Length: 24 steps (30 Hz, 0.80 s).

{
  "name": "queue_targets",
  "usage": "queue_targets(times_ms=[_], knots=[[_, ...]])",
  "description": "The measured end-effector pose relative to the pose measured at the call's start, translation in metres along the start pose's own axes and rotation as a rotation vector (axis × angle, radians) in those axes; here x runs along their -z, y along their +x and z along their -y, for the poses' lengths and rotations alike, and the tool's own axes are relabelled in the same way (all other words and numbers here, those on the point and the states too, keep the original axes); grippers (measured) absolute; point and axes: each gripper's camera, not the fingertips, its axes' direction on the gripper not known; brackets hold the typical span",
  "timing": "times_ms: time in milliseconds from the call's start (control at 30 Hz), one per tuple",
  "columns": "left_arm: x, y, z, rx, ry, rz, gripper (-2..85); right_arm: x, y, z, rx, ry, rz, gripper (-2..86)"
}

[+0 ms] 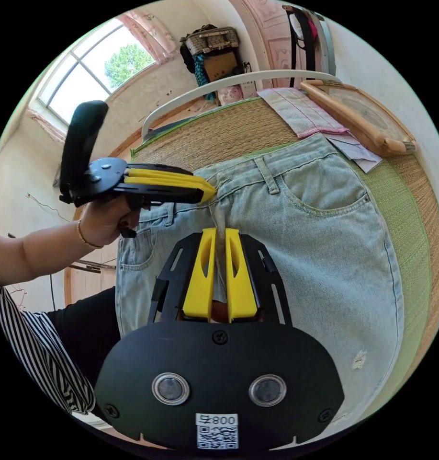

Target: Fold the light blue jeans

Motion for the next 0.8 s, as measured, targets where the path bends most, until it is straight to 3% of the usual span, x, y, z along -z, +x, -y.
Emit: queue_targets(times_ms=[167,267,467,533,800], knots=[[-0.002,0.006,0.004,0.007,-0.016,0.012,0.0,0.029,0.012,-0.024,-0.108,0.092,-0.006,1.0],[-0.004,0.007,0.007,0.013,-0.015,0.003,0.0,0.001,0.02,-0.028,-0.151,-0.016,0.009,0.5],[0.0,0.011,0.02,0.076,-0.037,-0.026,0.0,0.009,0.011,-0.032,-0.13,0.017,-0.08,0.2],[0.004,0.016,0.019,0.072,0.013,-0.01,0.0,0.012,0.009,-0.038,-0.141,0.052,-0.114,0.2],[-0.007,0.023,0.035,0.118,-0.078,-0.024,0.1,0.042,0.019,-0.068,-0.244,0.208,-0.065,0.1]])
